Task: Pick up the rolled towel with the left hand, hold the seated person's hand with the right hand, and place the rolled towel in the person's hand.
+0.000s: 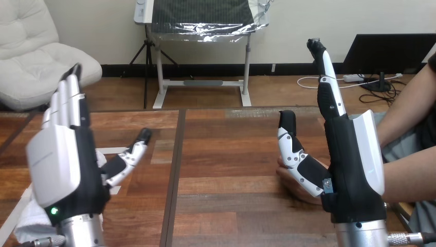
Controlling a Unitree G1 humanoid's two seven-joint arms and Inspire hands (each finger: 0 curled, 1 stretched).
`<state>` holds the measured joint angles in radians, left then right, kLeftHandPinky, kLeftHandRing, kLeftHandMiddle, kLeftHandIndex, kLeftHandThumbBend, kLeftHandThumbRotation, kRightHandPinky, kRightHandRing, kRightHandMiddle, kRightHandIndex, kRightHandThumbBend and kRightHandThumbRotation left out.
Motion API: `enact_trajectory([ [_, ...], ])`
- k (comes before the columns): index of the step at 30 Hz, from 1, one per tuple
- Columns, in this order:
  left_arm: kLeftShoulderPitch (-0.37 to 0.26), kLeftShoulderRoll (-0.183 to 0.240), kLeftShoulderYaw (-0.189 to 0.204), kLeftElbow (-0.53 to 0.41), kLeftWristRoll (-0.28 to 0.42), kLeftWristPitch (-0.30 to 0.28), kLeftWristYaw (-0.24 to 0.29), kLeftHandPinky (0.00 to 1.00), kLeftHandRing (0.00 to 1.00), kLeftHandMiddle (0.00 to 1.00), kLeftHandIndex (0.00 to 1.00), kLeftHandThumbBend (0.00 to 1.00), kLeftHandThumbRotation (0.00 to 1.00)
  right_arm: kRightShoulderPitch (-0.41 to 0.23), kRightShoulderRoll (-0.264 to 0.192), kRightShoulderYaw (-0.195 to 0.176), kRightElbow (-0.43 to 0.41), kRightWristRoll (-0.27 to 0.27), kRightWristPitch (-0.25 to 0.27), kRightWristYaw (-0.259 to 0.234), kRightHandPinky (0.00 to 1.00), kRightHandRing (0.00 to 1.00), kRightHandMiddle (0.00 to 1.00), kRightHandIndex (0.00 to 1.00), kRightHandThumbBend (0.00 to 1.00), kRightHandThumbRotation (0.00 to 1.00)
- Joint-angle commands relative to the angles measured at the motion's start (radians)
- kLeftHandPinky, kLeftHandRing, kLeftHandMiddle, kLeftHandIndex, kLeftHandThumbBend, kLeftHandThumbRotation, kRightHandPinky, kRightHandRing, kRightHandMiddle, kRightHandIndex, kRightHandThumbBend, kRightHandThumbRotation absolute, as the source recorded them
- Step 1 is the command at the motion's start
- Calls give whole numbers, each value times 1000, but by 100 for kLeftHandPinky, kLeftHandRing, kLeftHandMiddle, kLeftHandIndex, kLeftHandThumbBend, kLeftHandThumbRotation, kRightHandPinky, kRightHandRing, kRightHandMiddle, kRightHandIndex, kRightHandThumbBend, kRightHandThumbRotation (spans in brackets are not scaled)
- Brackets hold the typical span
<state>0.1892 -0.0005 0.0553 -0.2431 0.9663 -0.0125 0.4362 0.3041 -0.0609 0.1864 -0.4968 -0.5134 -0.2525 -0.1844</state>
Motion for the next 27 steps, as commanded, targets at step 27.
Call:
enact_trajectory([
  [27,-166,89,-62,23,212,436,-198,80,87,91,92,84,56,-46,6,-8,-19,-1,2,4,100,100,100,100,0,0],
])
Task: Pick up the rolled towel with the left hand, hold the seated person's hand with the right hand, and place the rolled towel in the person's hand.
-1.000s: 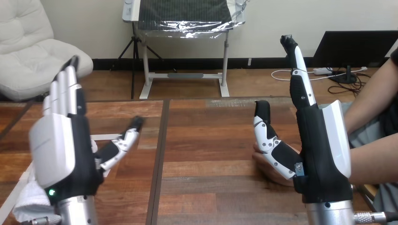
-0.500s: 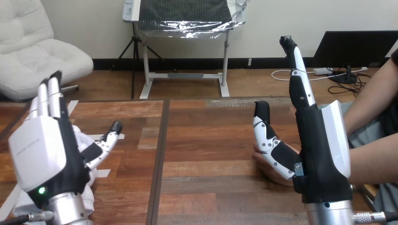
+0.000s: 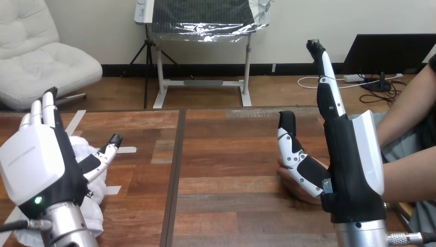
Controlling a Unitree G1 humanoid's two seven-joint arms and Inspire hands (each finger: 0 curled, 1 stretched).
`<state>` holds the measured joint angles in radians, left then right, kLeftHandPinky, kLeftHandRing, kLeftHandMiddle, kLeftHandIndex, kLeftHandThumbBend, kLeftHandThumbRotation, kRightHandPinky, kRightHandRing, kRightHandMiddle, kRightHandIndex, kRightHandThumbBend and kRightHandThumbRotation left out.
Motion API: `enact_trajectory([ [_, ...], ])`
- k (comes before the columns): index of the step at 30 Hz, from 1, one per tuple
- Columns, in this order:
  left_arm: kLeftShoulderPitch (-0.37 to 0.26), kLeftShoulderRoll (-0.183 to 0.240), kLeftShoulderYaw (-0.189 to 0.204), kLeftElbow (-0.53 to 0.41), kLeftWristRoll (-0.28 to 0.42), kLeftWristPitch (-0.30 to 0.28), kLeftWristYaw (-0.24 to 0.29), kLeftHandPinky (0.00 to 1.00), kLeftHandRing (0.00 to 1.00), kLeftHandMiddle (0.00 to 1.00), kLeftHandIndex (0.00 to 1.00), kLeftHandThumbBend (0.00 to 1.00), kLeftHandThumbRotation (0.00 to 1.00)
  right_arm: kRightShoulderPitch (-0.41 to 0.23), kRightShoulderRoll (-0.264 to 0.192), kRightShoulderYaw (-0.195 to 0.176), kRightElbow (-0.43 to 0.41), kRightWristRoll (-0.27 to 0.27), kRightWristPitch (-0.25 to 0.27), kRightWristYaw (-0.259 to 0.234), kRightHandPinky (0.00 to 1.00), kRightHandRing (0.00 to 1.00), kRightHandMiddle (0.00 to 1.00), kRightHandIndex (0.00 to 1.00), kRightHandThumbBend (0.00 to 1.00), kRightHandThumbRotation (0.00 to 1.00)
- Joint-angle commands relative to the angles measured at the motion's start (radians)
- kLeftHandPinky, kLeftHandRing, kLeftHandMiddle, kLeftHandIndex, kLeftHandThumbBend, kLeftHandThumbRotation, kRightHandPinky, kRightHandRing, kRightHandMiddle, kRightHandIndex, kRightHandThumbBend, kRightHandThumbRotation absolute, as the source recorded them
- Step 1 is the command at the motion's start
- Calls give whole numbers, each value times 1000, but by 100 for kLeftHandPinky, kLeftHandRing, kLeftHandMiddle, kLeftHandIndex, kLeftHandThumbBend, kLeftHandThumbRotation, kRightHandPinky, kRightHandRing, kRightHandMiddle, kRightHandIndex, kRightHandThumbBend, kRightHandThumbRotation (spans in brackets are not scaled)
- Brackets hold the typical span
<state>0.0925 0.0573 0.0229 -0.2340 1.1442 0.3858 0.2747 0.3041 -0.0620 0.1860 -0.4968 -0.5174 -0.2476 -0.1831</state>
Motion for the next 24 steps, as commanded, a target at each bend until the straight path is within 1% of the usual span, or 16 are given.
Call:
enact_trajectory([
  [1,-71,34,-32,14,37,46,-43,80,87,91,92,84,57,-46,7,-8,-19,4,-3,3,100,100,100,100,0,0],
  [5,-84,46,-45,25,61,100,-92,80,87,91,92,85,59,-47,3,-10,-17,5,-6,5,100,100,100,100,0,0],
  [13,-109,64,-65,52,88,182,-174,81,87,90,92,87,64,-48,1,-13,-19,1,-2,10,100,100,100,100,0,0],
  [14,-112,67,-68,57,88,193,-191,81,87,90,92,87,64,-48,0,-13,-20,-1,0,12,100,100,100,100,0,0],
  [17,-118,73,-74,67,80,213,-220,81,87,90,92,87,65,-50,-1,-14,-22,-1,3,16,100,100,100,100,0,0],
  [22,-128,83,-82,98,67,238,-251,81,86,90,91,87,66,-52,-3,-16,-25,1,8,24,100,100,100,100,0,0],
  [24,-133,86,-85,110,63,252,-272,81,86,90,91,87,67,-55,-6,-18,-23,0,5,25,100,100,100,100,0,0],
])
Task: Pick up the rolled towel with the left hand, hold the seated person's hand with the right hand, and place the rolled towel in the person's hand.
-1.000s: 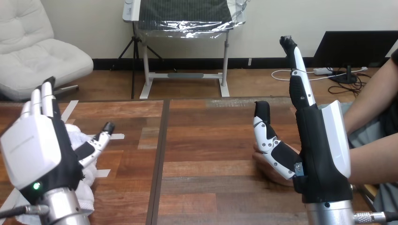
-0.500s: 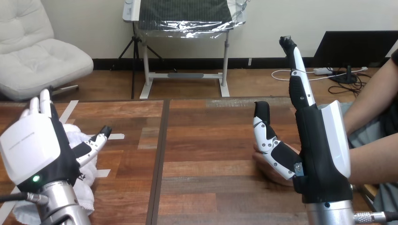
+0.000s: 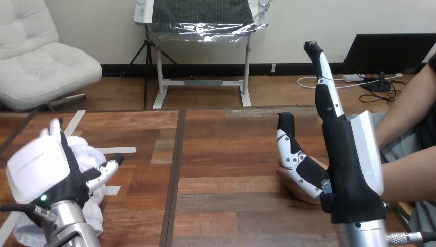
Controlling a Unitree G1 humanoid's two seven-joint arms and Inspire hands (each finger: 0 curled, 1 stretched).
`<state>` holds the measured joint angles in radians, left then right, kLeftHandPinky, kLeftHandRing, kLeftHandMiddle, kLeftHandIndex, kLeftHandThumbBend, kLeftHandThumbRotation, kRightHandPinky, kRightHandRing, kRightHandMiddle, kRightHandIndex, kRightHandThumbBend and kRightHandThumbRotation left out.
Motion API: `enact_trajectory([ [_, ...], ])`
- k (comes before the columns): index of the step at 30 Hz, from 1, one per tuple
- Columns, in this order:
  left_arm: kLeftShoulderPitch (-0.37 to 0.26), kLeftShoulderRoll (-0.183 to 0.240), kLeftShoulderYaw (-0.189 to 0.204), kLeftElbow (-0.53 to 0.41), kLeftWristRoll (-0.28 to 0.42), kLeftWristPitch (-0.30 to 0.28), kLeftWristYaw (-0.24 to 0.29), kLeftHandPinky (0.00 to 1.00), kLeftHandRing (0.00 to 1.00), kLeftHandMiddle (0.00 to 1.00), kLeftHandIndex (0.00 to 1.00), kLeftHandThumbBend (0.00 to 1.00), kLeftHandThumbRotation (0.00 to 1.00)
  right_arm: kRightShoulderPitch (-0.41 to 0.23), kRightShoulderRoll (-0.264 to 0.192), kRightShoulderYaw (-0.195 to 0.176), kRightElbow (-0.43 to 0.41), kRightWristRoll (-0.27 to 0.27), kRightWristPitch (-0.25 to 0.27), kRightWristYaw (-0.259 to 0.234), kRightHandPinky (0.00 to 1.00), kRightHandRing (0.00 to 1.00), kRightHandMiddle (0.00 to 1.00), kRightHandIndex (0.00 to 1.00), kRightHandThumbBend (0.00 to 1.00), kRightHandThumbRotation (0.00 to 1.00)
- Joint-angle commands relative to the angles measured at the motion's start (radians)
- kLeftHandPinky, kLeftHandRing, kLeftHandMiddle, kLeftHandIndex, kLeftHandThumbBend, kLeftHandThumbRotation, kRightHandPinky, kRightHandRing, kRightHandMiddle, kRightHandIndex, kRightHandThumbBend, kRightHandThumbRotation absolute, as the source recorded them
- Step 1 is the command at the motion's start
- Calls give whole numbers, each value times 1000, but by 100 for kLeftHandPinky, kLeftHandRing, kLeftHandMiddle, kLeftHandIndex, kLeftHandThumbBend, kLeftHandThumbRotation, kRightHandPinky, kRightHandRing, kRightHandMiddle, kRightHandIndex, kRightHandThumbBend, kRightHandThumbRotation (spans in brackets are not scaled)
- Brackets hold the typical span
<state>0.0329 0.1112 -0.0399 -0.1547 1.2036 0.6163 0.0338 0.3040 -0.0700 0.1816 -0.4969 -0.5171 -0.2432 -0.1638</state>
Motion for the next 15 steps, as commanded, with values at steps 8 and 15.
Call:
enact_trajectory([
  [8,-90,44,-33,74,-16,51,-64,81,86,89,91,89,69,-58,-1,-17,-26,2,6,12,100,100,100,100,0,0],
  [15,-101,58,-47,104,-36,80,-103,82,86,89,91,90,70,-60,-5,-20,-29,-2,7,18,100,100,100,100,0,0],
])
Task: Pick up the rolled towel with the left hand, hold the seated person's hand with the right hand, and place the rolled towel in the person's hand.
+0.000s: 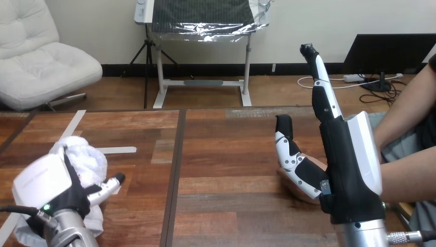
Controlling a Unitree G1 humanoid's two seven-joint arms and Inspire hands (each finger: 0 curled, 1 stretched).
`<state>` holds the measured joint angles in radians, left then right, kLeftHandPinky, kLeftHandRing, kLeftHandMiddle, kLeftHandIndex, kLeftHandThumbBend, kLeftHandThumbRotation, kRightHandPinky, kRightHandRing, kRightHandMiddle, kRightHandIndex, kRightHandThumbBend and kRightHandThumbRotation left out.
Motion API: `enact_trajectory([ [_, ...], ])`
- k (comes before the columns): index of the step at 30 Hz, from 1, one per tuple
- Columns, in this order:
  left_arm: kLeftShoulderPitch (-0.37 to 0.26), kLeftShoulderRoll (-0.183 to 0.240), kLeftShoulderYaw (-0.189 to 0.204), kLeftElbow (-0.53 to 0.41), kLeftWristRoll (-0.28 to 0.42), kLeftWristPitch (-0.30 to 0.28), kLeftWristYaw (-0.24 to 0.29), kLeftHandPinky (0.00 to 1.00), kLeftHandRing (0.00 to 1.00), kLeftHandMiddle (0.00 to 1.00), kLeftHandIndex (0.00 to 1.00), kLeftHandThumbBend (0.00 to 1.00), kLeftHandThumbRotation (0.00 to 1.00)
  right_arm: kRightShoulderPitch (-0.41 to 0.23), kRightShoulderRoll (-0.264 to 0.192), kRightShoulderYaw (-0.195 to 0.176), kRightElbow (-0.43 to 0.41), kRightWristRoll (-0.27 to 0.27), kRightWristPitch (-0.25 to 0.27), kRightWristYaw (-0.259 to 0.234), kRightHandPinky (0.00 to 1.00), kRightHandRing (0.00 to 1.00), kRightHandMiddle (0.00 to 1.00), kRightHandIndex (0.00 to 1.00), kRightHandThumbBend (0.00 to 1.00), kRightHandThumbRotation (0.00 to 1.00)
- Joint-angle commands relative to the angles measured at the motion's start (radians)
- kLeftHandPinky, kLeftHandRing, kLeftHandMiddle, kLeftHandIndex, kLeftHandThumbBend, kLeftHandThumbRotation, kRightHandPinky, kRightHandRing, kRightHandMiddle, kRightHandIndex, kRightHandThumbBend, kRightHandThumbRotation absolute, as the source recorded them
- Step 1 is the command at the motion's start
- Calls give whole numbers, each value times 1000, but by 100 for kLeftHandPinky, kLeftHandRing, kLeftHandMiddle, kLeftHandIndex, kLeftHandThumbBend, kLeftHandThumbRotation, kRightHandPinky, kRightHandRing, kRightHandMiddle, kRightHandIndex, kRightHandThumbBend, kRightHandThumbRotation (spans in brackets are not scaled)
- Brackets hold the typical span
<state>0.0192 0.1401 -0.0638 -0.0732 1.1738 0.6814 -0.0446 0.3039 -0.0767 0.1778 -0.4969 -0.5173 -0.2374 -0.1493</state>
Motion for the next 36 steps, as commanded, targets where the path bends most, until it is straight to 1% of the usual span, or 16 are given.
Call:
enact_trajectory([
  [1,-88,31,-25,26,-6,20,-30,82,86,90,91,91,70,-60,1,-16,-30,-3,1,4,100,100,100,100,0,0],
  [4,-93,37,-31,40,-11,30,-40,82,86,90,91,91,70,-60,1,-17,-31,0,2,7,100,100,100,100,0,0],
  [12,-116,51,-50,89,-6,82,-70,83,87,90,91,92,68,-59,1,-19,-40,1,11,16,100,100,100,100,0,0],
  [16,-124,59,-58,109,-8,101,-72,83,87,90,91,92,66,-57,5,-19,-47,-6,22,19,100,100,100,100,0,0],
  [19,-128,64,-57,125,-23,105,-62,83,87,90,91,92,65,-58,4,-19,-50,-1,23,22,100,100,100,100,0,0],
  [23,-138,81,-76,158,-5,135,-82,83,86,90,90,93,64,-57,1,-21,-53,1,24,25,100,100,100,100,0,0],
  [26,-141,89,-86,169,-1,146,-85,83,86,90,90,93,64,-57,-2,-22,-54,3,22,27,100,100,100,100,0,0],
  [31,-141,122,-119,194,20,164,-110,82,85,89,89,92,63,-54,-1,-25,-59,2,25,29,100,100,100,100,0,0],
  [36,-138,132,-120,202,4,173,-103,82,84,88,88,90,58,-52,-1,-29,-62,-4,27,31,100,100,100,100,0,0],
])
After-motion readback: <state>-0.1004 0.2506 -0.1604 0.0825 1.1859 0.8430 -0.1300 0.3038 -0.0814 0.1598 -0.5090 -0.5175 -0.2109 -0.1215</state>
